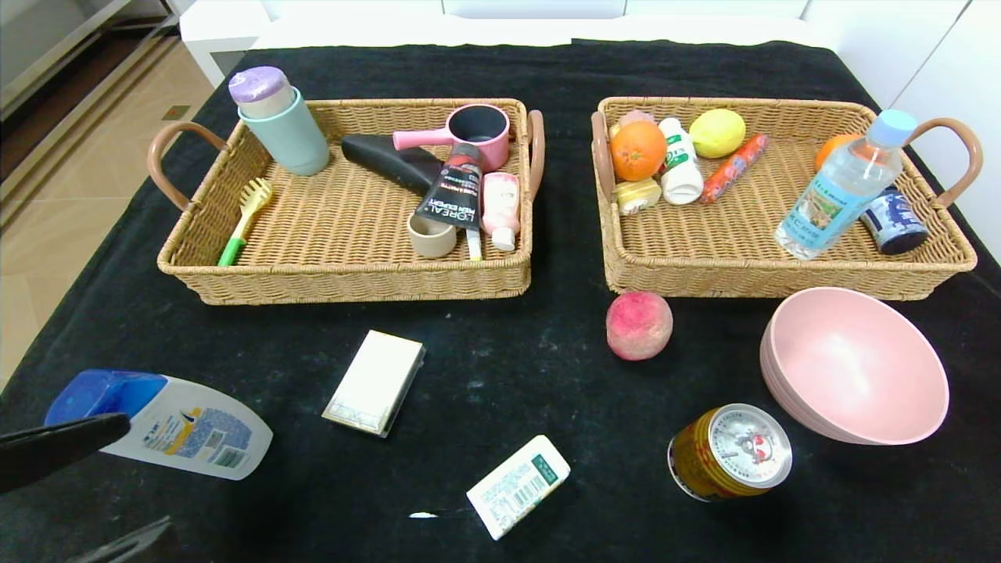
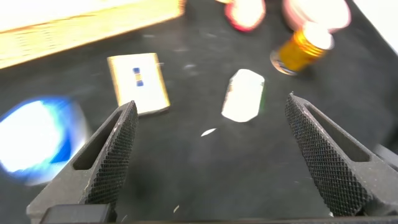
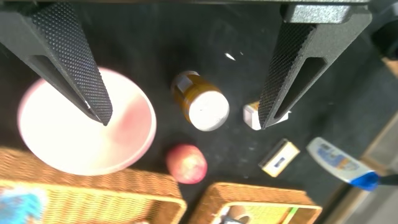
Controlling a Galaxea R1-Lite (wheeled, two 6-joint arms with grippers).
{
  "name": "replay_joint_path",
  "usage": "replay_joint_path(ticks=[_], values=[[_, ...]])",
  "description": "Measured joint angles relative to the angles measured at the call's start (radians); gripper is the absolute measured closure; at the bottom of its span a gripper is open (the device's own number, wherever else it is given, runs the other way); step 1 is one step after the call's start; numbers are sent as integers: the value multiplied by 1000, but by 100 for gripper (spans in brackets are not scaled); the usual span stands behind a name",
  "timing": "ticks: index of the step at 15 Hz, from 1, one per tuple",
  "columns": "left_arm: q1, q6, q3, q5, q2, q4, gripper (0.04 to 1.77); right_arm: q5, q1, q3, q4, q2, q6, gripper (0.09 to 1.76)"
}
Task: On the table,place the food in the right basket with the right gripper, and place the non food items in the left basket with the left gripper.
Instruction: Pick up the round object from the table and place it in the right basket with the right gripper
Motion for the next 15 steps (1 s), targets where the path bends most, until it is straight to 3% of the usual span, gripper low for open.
replay_joint_path(ticks=[3,5,8,12,15], values=[[-116,2,-87,23,146,-26,9,8,95,-38,-16,96,-1,14],[-190,3,-142,78,215,-25,9,-6,159,-63,-18,147,-1,14],[-257,4,-190,143,299,-36,9,-98,275,-83,-26,222,-3,14],[-279,4,-255,156,398,-39,9,-190,346,-112,-84,342,-17,14],[-281,0,-270,160,465,-75,9,-204,361,-135,-87,394,-25,14]])
